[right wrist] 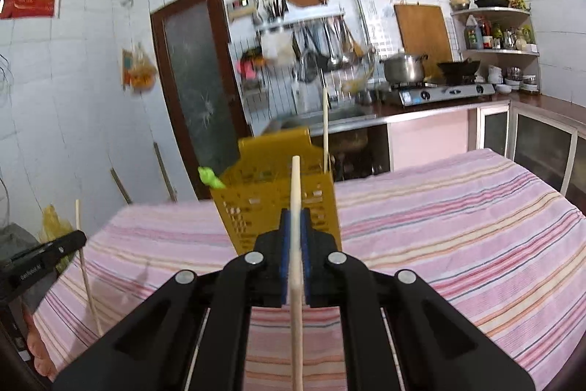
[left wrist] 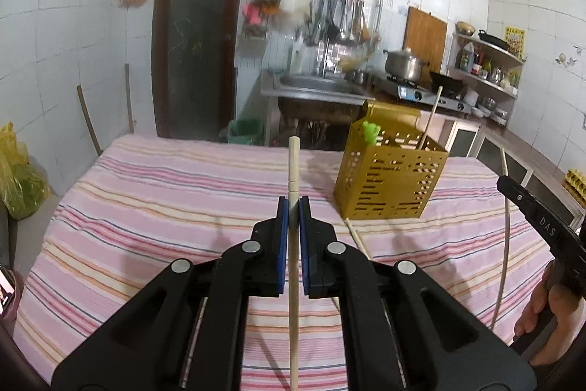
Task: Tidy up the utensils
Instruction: 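Lift both chopsticks and lower them into the yellow holder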
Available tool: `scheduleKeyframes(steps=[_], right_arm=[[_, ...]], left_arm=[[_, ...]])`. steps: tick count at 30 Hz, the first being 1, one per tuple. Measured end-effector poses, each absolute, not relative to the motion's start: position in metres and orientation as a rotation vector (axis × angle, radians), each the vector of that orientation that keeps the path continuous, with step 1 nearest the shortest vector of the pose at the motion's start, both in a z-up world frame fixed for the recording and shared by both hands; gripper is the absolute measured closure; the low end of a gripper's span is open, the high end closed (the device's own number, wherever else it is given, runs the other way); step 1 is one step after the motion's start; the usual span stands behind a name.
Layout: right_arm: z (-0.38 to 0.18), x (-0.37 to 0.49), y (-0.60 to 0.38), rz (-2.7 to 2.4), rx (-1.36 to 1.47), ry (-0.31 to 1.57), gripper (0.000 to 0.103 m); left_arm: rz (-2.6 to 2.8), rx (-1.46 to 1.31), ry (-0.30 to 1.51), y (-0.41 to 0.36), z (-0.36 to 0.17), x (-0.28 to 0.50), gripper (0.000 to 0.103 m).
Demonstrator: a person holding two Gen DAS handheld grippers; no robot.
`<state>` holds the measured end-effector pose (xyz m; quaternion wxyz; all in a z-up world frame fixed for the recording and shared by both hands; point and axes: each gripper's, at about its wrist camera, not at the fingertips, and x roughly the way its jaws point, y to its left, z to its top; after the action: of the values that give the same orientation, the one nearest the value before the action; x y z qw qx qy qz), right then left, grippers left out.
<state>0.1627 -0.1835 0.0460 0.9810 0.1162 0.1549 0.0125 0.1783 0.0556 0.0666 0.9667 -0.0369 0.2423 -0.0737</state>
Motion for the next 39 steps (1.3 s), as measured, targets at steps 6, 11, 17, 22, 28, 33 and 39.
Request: scheduleKeyframes(steps=[6, 11, 17, 22, 28, 33, 39], right_arm=[[0.056, 0.151, -0.187, 0.012, 0.204, 0.221, 0.097], [0.056, 0.146, -0.193, 0.011, 0.209, 0.214, 0.097], [0.055, 0.144, -0.194, 0.009, 0.2, 0.212, 0.097], [0.056, 0.142, -0.189, 0.009, 0.182, 0.206, 0.097], [0.063, 0.138, -0.187, 0.009, 0.172, 0.201, 0.097], [0.088, 0.141, -0.189, 0.006, 0.156, 0.187, 0.097], [0.13, 0.157, -0.197, -0.004, 0.107, 0.146, 0.097]], left_arm=[[-0.14, -0.056, 0.448, 0.051, 0.07, 0.167, 0.098], [-0.131, -0.047, 0.427, 0.049, 0.07, 0.162, 0.098], [-0.123, -0.037, 0.4, 0.049, 0.074, 0.159, 0.098], [-0.121, -0.047, 0.384, 0.052, 0.076, 0.157, 0.098], [-0.129, -0.055, 0.369, 0.049, 0.084, 0.156, 0.098], [-0.16, -0.034, 0.342, 0.033, 0.105, 0.161, 0.098], [-0.201, -0.028, 0.285, 0.009, 0.148, 0.186, 0.098]])
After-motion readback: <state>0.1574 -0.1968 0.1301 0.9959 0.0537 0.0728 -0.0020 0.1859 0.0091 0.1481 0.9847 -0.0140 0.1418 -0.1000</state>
